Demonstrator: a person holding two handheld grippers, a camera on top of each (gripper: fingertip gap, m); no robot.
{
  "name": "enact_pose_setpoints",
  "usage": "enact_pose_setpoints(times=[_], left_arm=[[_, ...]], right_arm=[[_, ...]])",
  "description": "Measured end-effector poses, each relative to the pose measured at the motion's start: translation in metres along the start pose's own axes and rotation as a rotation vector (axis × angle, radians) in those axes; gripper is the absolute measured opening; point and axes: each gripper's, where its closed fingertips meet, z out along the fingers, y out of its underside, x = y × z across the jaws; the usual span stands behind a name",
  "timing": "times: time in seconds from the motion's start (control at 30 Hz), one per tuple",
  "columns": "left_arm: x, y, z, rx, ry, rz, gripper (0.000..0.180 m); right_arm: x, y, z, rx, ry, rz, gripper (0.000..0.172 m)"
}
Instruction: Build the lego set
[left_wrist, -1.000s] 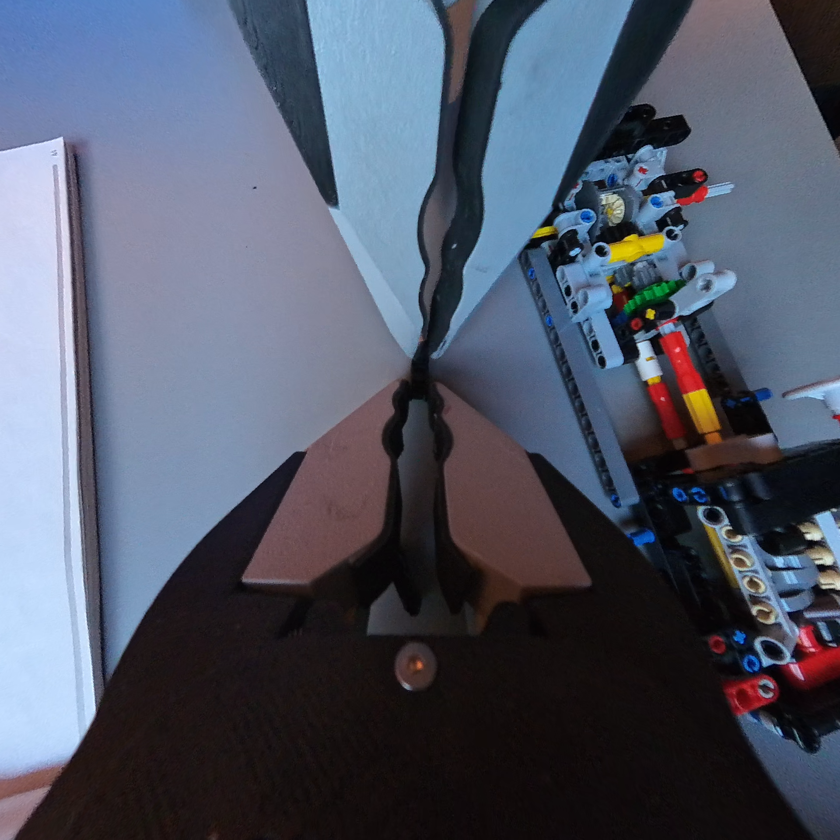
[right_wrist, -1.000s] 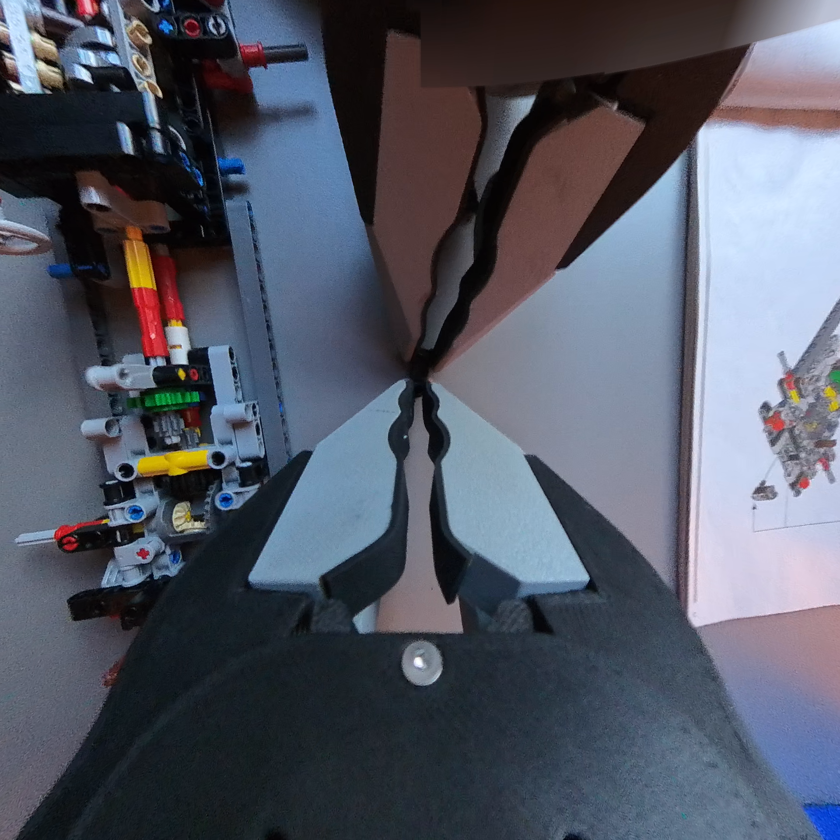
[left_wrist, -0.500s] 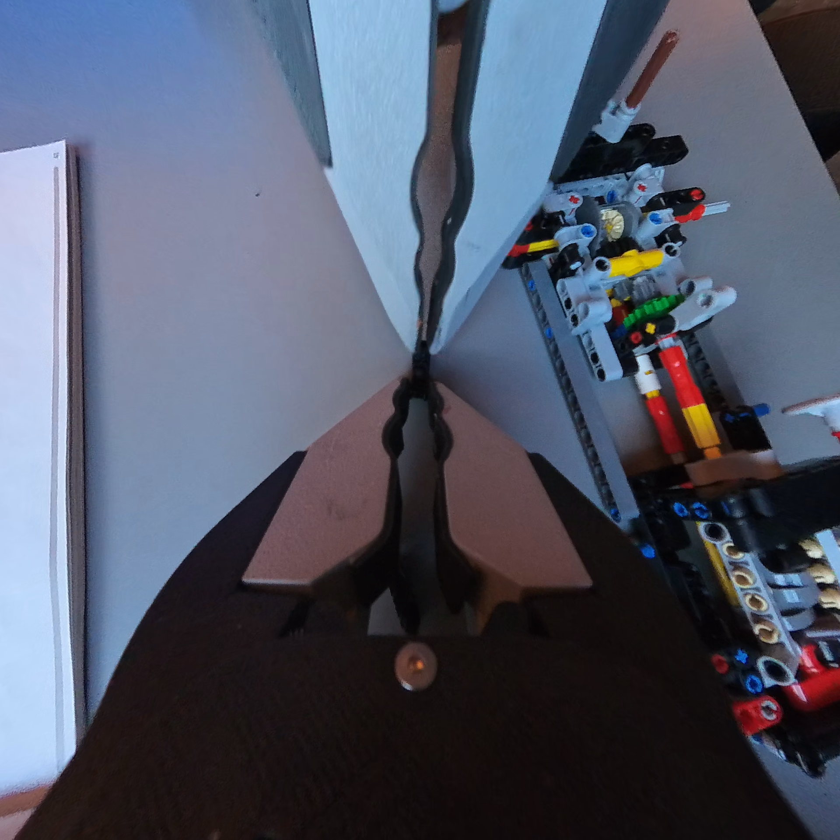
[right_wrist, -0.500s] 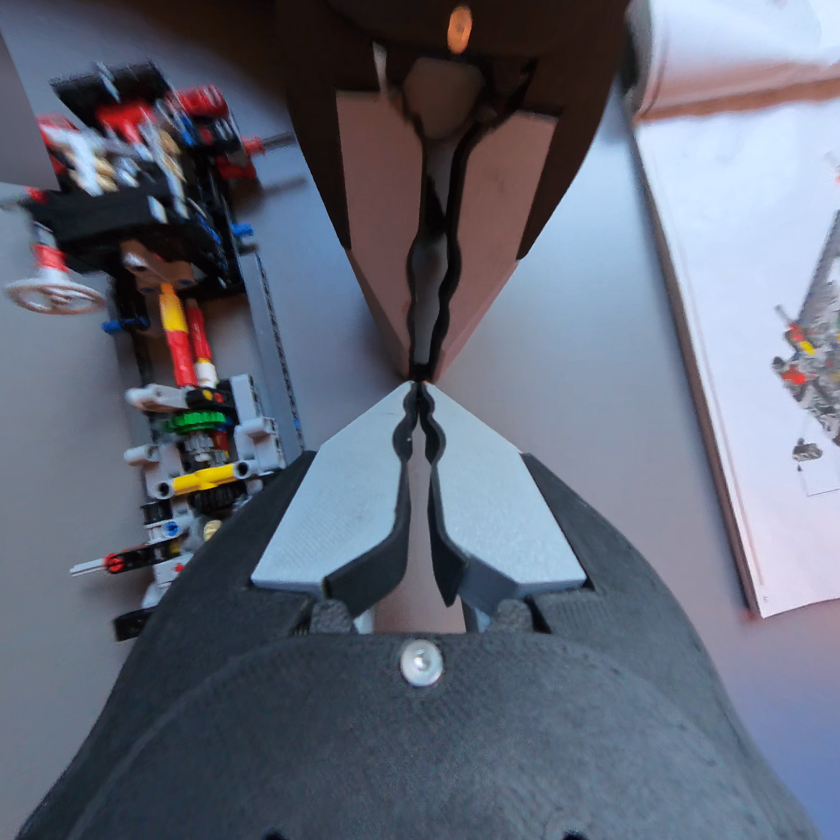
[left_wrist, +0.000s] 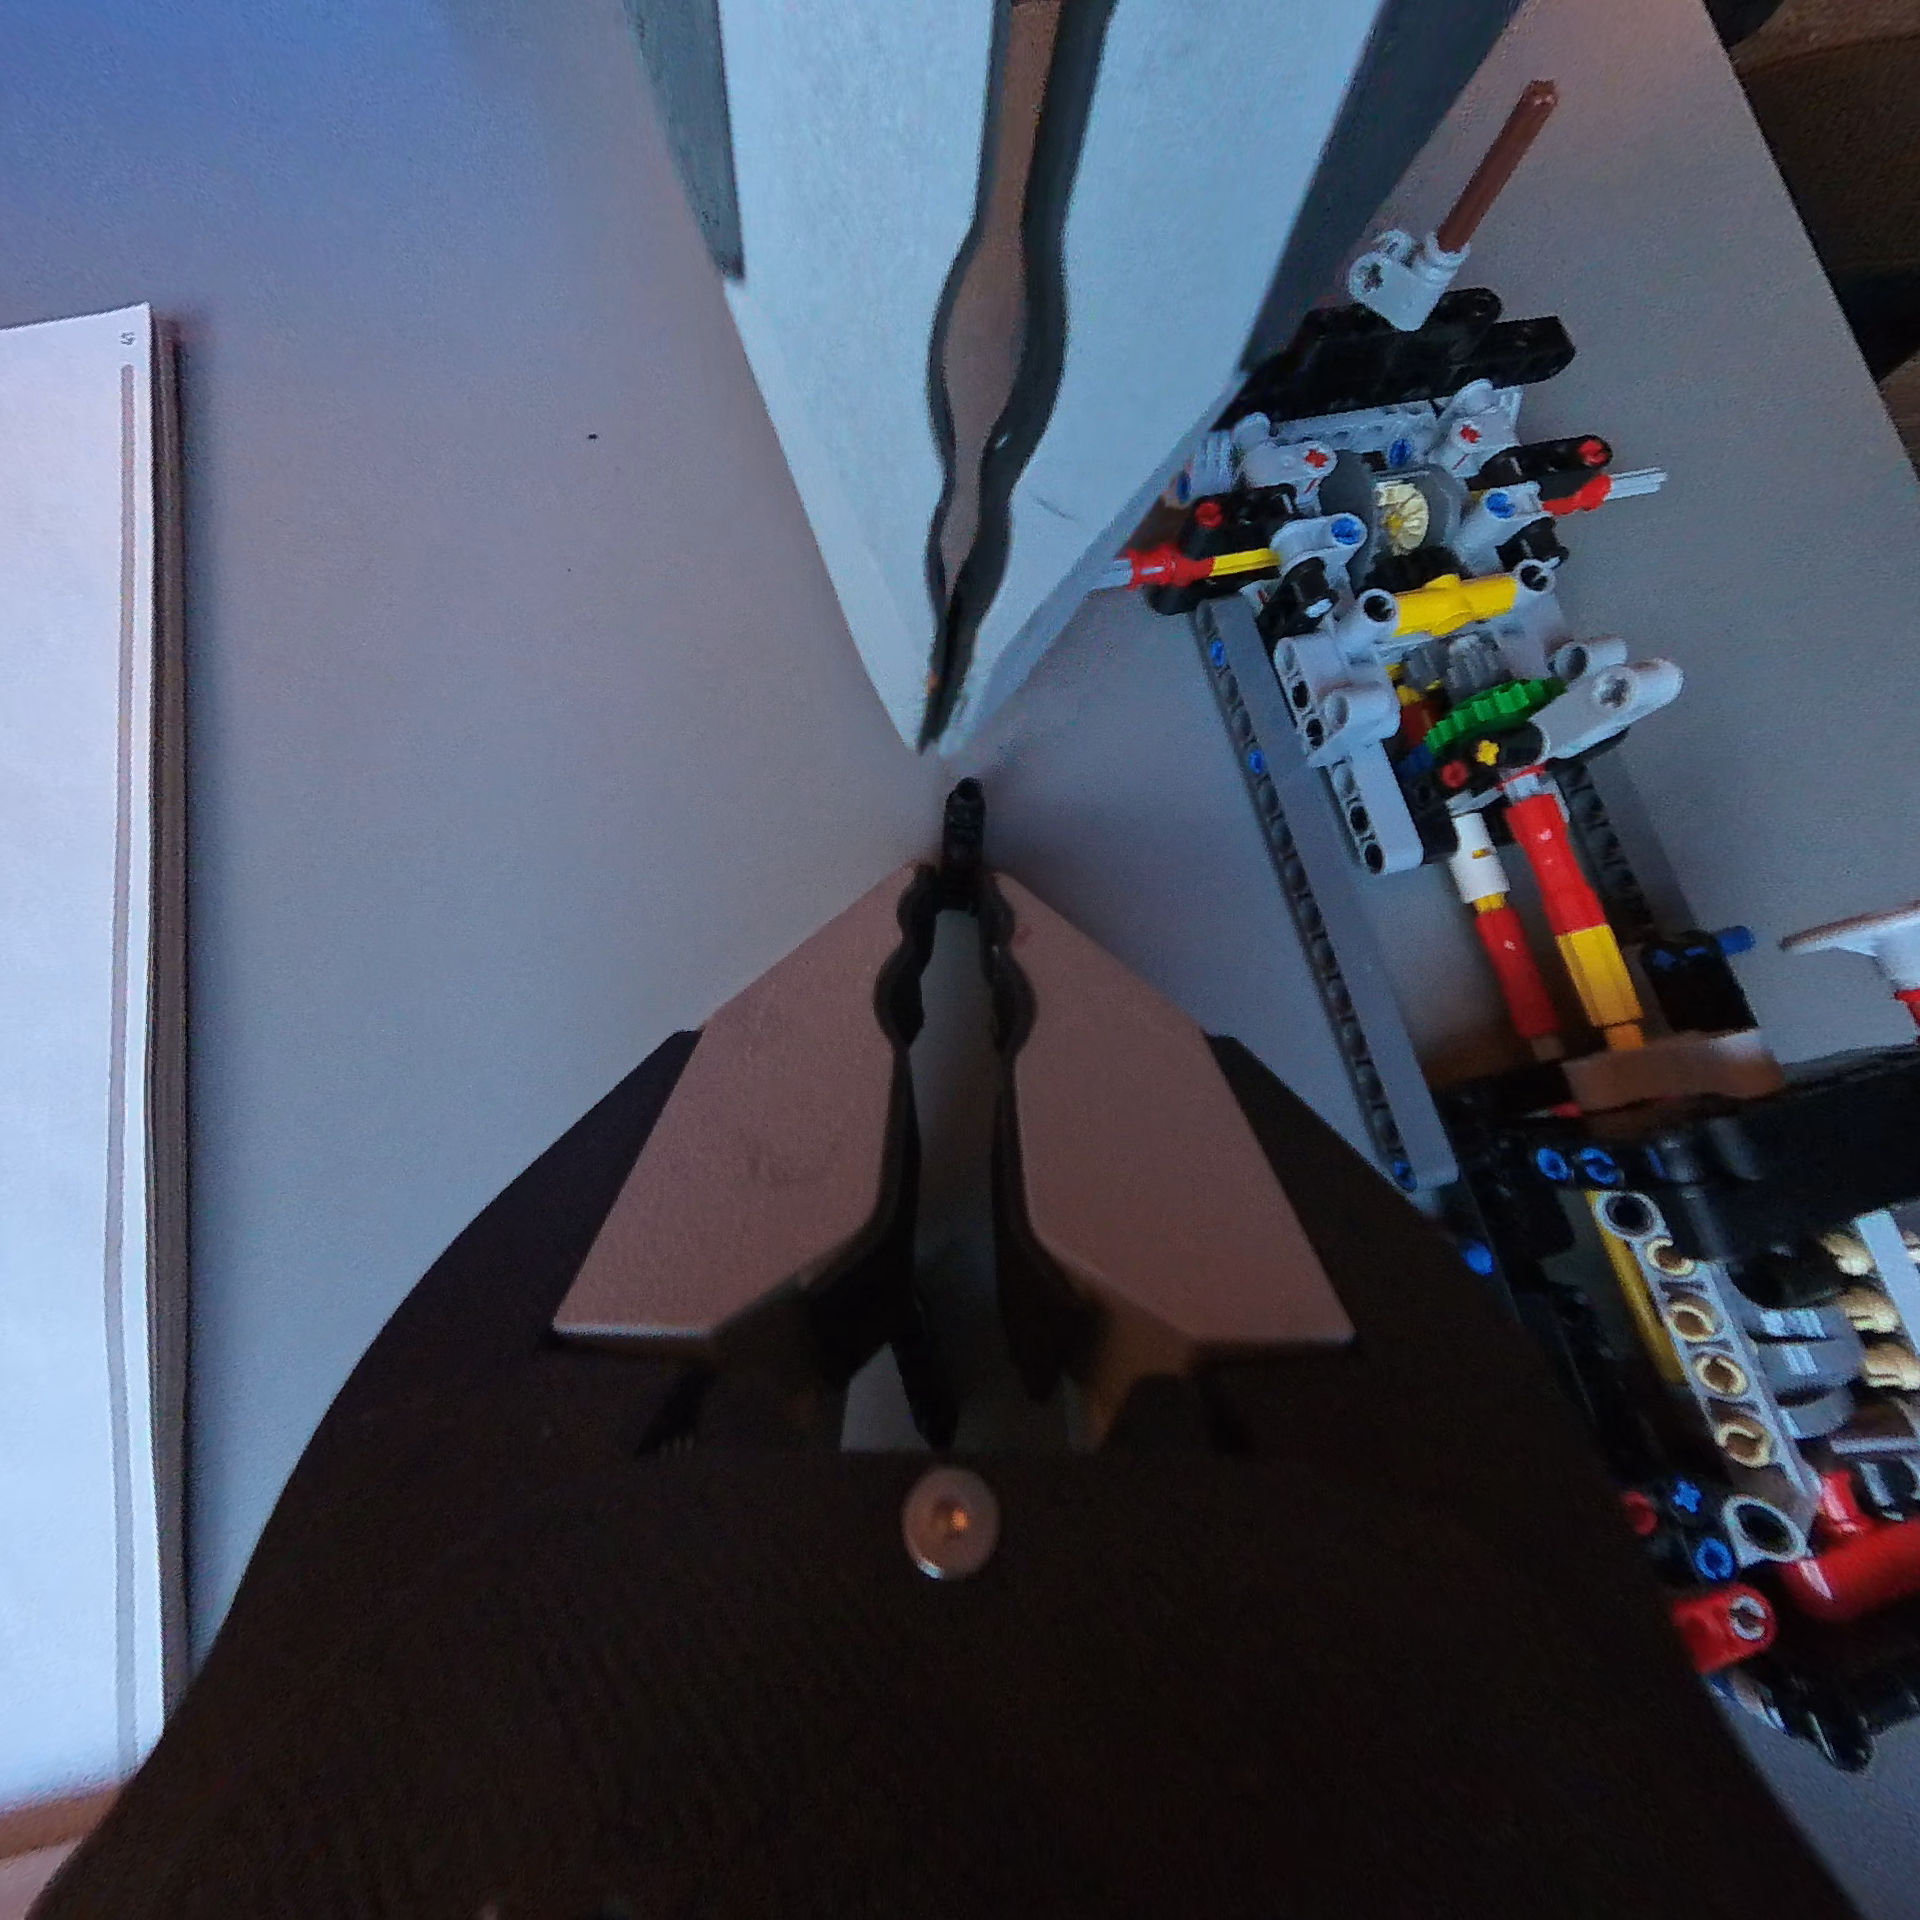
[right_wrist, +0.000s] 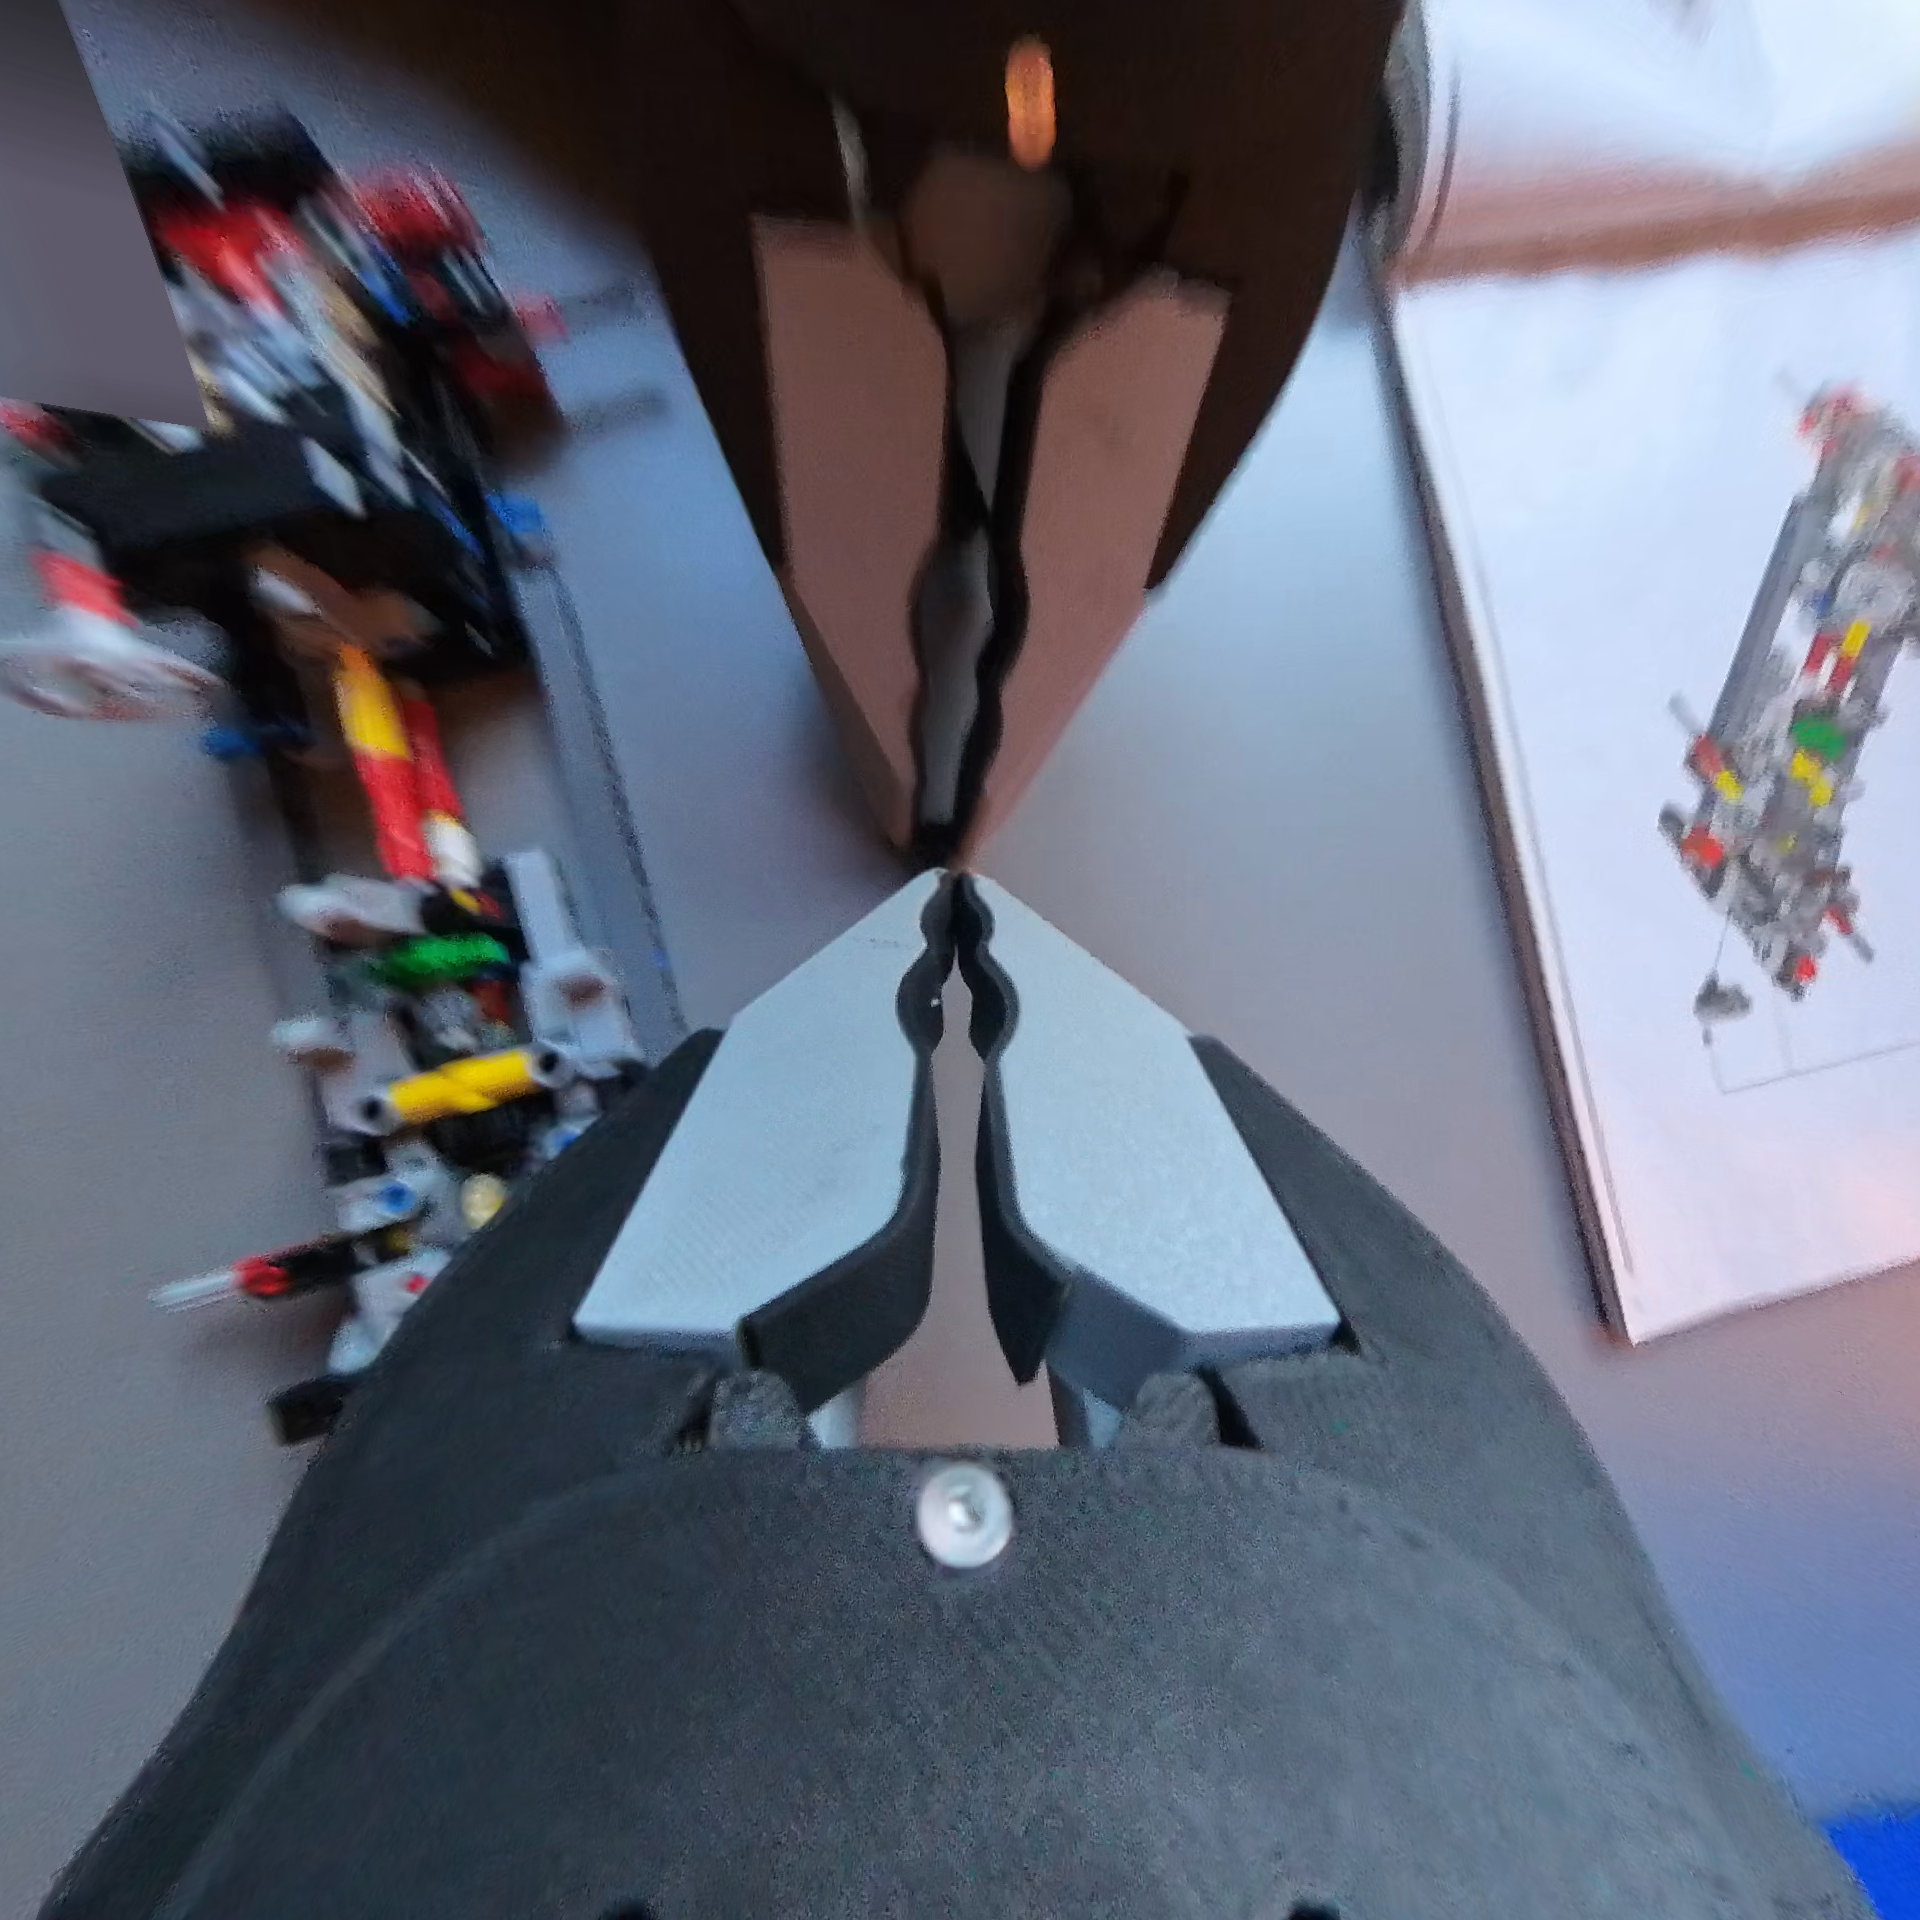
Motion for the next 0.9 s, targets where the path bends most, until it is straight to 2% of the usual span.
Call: enact_pose_setpoints(times=[0.07, 0.1, 0.17, 0.3, 0.37, 0.4, 0.43, 0.53, 0.6, 0.7, 0.77, 0.83, 0.9], left_arm=[[0.0, 0.0, 0.0, 0.0, 0.002, -0.001, 0.007], [0.0, 0.0, 0.0, 0.002, 0.003, -0.001, 0.007], [0.0, 0.0, 0.0, 0.002, 0.004, -0.004, 0.007], [0.001, -0.001, -0.001, -0.003, -0.001, 0.0, 0.007], [0.001, -0.003, -0.002, 0.018, 0.001, -0.009, 0.008], [0.002, -0.003, -0.001, 0.01, 0.004, -0.012, 0.007], [0.001, -0.002, -0.001, 0.003, -0.003, -0.006, 0.007], [0.001, -0.003, -0.001, 0.002, -0.01, 0.0, 0.007], [0.001, -0.003, -0.001, 0.009, -0.003, -0.013, 0.007], [-0.004, -0.001, -0.005, -0.015, -0.046, -0.016, 0.007], [-0.022, 0.0, -0.018, -0.027, -0.141, 0.016, 0.006], [-0.039, -0.014, -0.045, 0.032, -0.239, 0.012, 0.006], [-0.042, -0.034, -0.07, 0.145, -0.218, -0.077, 0.006]], right_arm=[[-0.004, -0.023, -0.011, 0.121, -0.039, 0.031, 0.0], [-0.004, -0.022, -0.008, 0.106, -0.043, 0.038, 0.0], [-0.003, 0.007, 0.01, -0.058, -0.025, 0.012, 0.004], [-0.006, -0.014, 0.0, 0.058, -0.031, 0.001, 0.0], [-0.018, 0.012, 0.022, -0.077, -0.09, -0.021, 0.002], [-0.018, 0.01, 0.021, -0.075, -0.057, -0.061, 0.0], [-0.01, 0.001, 0.013, -0.049, 0.009, -0.079, 0.0], [0.015, -0.038, -0.033, 0.264, 0.109, 0.044, 0.0], [0.028, -0.038, -0.052, 0.403, 0.095, 0.178, 0.0], [0.032, -0.021, -0.052, 0.495, 0.035, 0.286, 0.0], [0.038, -0.014, -0.051, 0.522, 0.051, 0.305, 0.0], [0.042, -0.016, -0.058, 0.592, 0.045, 0.308, 0.0], [0.043, -0.017, -0.067, 0.641, 0.011, 0.305, 0.0]])
